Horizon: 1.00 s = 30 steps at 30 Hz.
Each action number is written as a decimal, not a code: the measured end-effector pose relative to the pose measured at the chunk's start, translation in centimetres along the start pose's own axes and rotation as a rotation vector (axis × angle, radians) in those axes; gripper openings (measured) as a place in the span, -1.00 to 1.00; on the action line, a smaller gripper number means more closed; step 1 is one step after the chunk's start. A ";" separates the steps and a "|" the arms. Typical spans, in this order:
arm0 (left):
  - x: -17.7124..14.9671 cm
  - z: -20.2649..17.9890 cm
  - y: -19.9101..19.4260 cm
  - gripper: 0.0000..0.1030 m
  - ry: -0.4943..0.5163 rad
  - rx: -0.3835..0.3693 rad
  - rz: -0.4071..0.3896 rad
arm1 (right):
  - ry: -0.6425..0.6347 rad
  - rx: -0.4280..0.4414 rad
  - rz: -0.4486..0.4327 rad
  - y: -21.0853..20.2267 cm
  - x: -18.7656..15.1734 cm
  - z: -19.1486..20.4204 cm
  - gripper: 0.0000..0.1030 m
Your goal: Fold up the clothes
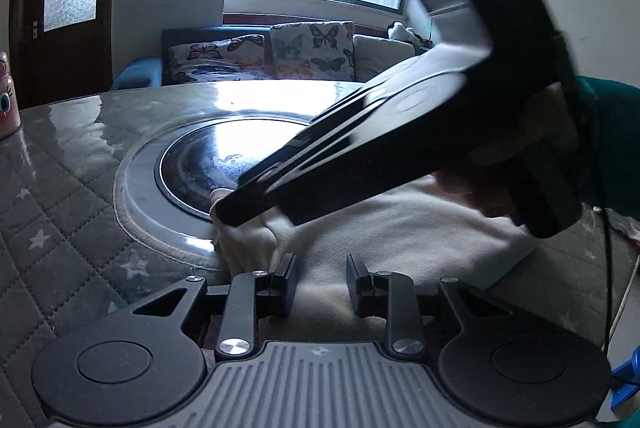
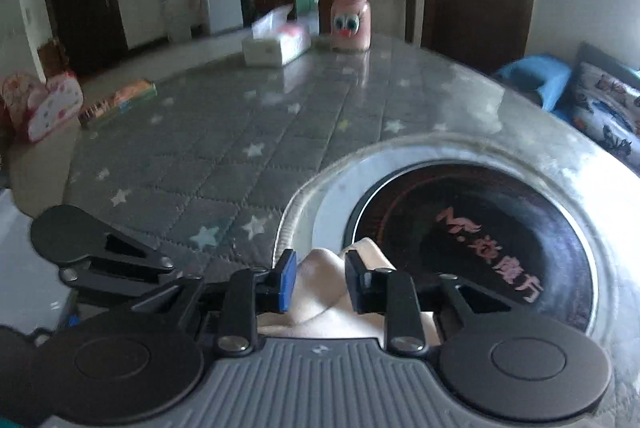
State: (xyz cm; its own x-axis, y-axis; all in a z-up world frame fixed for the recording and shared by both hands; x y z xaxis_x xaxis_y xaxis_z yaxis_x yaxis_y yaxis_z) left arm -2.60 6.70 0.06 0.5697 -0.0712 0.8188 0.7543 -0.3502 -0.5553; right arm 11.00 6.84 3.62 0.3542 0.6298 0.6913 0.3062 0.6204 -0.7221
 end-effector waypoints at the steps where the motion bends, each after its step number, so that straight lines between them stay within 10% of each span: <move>1: 0.0 0.0 -0.1 -0.41 -0.001 -0.001 -0.002 | -0.007 0.002 0.012 0.4 0.1 0.1 -0.62; 13: -0.1 0.0 -0.6 -0.38 -0.015 -0.014 -0.007 | -0.040 -0.029 0.001 0.6 1.5 0.4 -1.00; 26: -0.3 -0.6 -1.1 -0.20 -0.012 -0.009 -0.014 | -0.054 0.012 0.086 1.7 0.4 1.2 -0.56; 30: -0.4 -0.8 -1.2 -0.19 -0.003 -0.005 -0.013 | -0.060 -0.017 0.080 1.5 0.5 1.6 -0.90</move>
State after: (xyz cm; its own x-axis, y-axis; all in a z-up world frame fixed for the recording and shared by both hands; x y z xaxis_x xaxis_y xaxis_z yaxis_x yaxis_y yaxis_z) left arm -4.02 6.39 0.49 0.5604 -0.0640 0.8258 0.7603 -0.3556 -0.5435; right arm 10.23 8.87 2.93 0.3244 0.7044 0.6313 0.2945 0.5591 -0.7751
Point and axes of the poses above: each gripper's, at about its wrist camera, not at the fingertips, and y roughly the way its jaws point, z to its left, x to its top, the point moved 3 cm from there along y, roughly the way its jaws point, and after that the axes turned 1 degree about -y, right-handed, at the moved point
